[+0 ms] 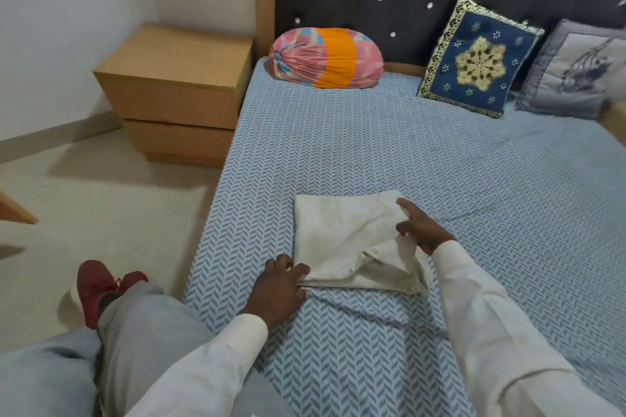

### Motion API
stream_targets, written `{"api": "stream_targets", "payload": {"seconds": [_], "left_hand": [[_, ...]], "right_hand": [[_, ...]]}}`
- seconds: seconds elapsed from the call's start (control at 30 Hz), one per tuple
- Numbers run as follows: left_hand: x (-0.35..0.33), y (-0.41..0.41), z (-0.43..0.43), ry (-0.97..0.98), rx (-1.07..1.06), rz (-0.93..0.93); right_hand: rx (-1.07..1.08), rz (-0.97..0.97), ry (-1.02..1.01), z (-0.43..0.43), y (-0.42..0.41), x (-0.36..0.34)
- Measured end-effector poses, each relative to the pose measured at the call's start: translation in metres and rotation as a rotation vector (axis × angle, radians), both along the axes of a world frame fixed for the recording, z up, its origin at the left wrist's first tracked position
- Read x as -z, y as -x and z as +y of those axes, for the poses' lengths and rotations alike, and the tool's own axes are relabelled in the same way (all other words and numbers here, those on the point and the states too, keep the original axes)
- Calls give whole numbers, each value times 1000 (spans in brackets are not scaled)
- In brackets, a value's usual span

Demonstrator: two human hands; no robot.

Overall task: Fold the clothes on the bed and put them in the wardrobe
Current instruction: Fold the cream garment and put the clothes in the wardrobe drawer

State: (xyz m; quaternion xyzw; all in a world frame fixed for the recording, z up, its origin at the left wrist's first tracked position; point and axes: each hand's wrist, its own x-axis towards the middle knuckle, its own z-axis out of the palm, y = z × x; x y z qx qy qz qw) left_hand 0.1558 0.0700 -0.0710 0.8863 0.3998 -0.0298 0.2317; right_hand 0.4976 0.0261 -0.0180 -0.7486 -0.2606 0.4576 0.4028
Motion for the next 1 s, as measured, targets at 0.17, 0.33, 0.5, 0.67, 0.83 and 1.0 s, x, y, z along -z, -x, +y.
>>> {"api": "stream_targets", "payload": {"seconds": [0.17,0.33,0.5,0.67,0.83,1.0], "left_hand": [[4,-2,1,12,-3,-2],[6,-6,-1,68,-48,-97],[14,-10,-8,184,-207,-264],[11,-15,-1,288,-308,-369],[12,-16,1,298,-328,-347],[6,-22,4,480,-486,-449]], "right_hand": [[26,-92,78,-11,-9,0],[140,-88,97,-29,-9,7],[143,-72,199,-68,6,10],[258,-36,174,-88,-8,9],[291,-90,281,-106,-8,24],[356,-208,247,-111,-6,39]]}}
